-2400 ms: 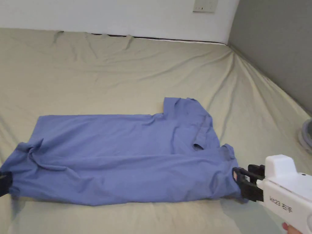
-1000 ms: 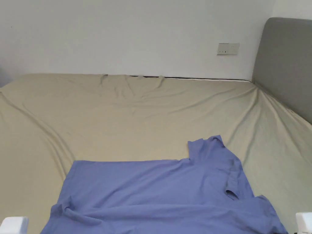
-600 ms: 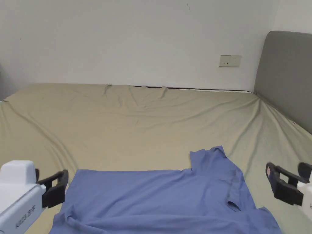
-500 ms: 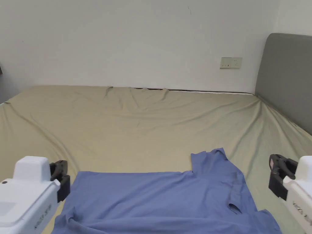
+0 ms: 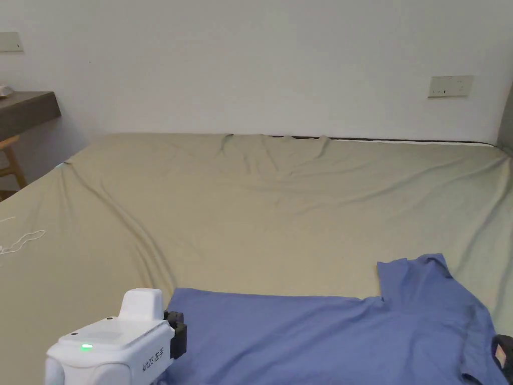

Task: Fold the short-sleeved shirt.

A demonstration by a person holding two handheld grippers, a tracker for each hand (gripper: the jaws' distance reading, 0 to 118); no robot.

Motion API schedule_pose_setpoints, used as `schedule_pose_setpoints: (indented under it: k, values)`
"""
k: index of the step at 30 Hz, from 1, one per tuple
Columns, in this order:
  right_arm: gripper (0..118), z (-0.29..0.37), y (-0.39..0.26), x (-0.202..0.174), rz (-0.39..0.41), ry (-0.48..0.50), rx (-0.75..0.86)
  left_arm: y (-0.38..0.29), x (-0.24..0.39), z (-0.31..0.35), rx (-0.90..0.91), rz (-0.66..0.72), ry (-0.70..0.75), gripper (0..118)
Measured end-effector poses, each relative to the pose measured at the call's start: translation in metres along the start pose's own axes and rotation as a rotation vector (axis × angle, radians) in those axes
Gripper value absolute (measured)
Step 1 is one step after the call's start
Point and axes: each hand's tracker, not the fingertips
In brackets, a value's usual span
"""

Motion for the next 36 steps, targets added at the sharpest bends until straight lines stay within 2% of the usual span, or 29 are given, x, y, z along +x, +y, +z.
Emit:
schedule_pose_setpoints:
  k: [4, 5, 6, 7, 8, 10, 13, 15, 17, 18, 19, 20, 21, 22, 23, 25, 26, 27, 28, 29, 31, 32, 33, 34, 35, 36]
  values:
    - [0, -0.004, -0.006, 0.0, 0.02, 0.029, -0.031, 0.023, -0.021, -0.069, -0.091, -0.024, 0.048, 0]
    - [0, -0.006, -0.007, 0.001, 0.01, 0.038, -0.042, 0.031, -0.026, -0.087, -0.118, -0.027, 0.044, 13]
    - [0, -0.009, -0.007, 0.002, -0.002, 0.043, -0.05, 0.038, -0.031, -0.102, -0.132, -0.02, 0.034, 47]
    - [0, -0.012, -0.008, 0.002, -0.011, 0.047, -0.06, 0.05, -0.035, -0.12, -0.146, -0.029, 0.033, 75]
    - [0, -0.014, -0.009, 0.002, -0.011, 0.052, -0.071, 0.056, -0.039, -0.137, -0.161, -0.041, 0.041, 89]
    - [0, -0.018, -0.012, 0.0, 0.005, 0.051, -0.089, 0.062, -0.043, -0.163, -0.168, -0.048, 0.068, 85]
    - [0, -0.02, -0.014, -0.003, 0.03, 0.047, -0.11, 0.063, -0.047, -0.206, -0.26, -0.058, 0.09, 84]
    - [0, -0.02, -0.014, -0.002, 0.015, 0.058, -0.119, 0.057, -0.05, -0.224, -0.279, -0.037, 0.11, 83]
    - [0, -0.02, -0.013, -0.002, 0.001, 0.057, -0.124, 0.047, -0.056, -0.236, -0.307, 0.024, 0.106, 76]
    - [0, -0.02, -0.013, -0.001, -0.002, 0.055, -0.131, 0.048, -0.05, -0.226, -0.226, 0.0, 0.12, 77]
    - [0, -0.021, -0.013, 0.001, -0.007, 0.05, -0.139, 0.048, -0.045, -0.225, -0.244, -0.031, 0.129, 75]
    - [0, -0.022, -0.013, 0.002, -0.017, 0.047, -0.145, 0.046, -0.041, -0.221, -0.243, -0.07, 0.12, 69]
    - [0, -0.024, -0.014, 0.005, -0.034, 0.05, -0.156, 0.046, -0.039, -0.215, -0.226, -0.087, 0.071, 43]
    - [0, -0.027, -0.014, 0.008, -0.059, 0.055, -0.169, 0.044, -0.036, -0.211, -0.224, -0.085, 0.085, 20]
    - [0, -0.031, -0.014, 0.011, -0.067, 0.054, -0.175, 0.045, -0.032, -0.21, -0.227, -0.094, 0.099, 7]
    - [0, -0.038, -0.013, 0.015, -0.064, 0.035, -0.196, 0.045, -0.034, -0.202, -0.244, -0.073, 0.013, 3]
    - [0, -0.041, -0.013, 0.018, -0.064, 0.037, -0.195, 0.046, -0.034, -0.196, -0.226, -0.089, 0.044, 2]
    - [0, -0.043, -0.014, 0.021, -0.075, 0.023, -0.198, 0.047, -0.034, -0.191, -0.215, -0.087, 0.037, 2]
    - [0, -0.048, -0.008, 0.021, -0.121, 0.003, -0.215, 0.05, -0.035, -0.184, -0.199, -0.076, 0.023, 2]
    - [0, -0.059, 0.0, 0.024, -0.126, 0.031, -0.224, 0.054, -0.037, -0.175, -0.171, -0.06, 0.01, 2]
    - [1, -0.085, 0.009, 0.038, -0.07, 0.005, -0.238, 0.063, -0.035, -0.156, -0.131, -0.057, -0.014, 2]
    - [8, -0.094, 0.007, 0.065, -0.027, -0.011, -0.244, 0.065, -0.035, -0.15, -0.117, -0.062, -0.018, 2]
    - [37, -0.114, 0.012, 0.081, 0.001, 0.012, -0.27, 0.068, -0.036, -0.145, -0.114, -0.063, -0.021, 2]
    - [66, -0.135, 0.009, 0.092, -0.078, 0.019, -0.385, 0.07, -0.037, -0.141, -0.111, -0.058, -0.026, 2]
    - [93, -0.161, 0.015, 0.102, -0.025, 0.001, -0.342, 0.073, -0.035, -0.137, -0.107, -0.048, -0.034, 2]
    - [108, -0.188, 0.014, 0.114, -0.04, -0.03, -0.387, 0.074, -0.035, -0.134, -0.104, -0.04, -0.038, 2]
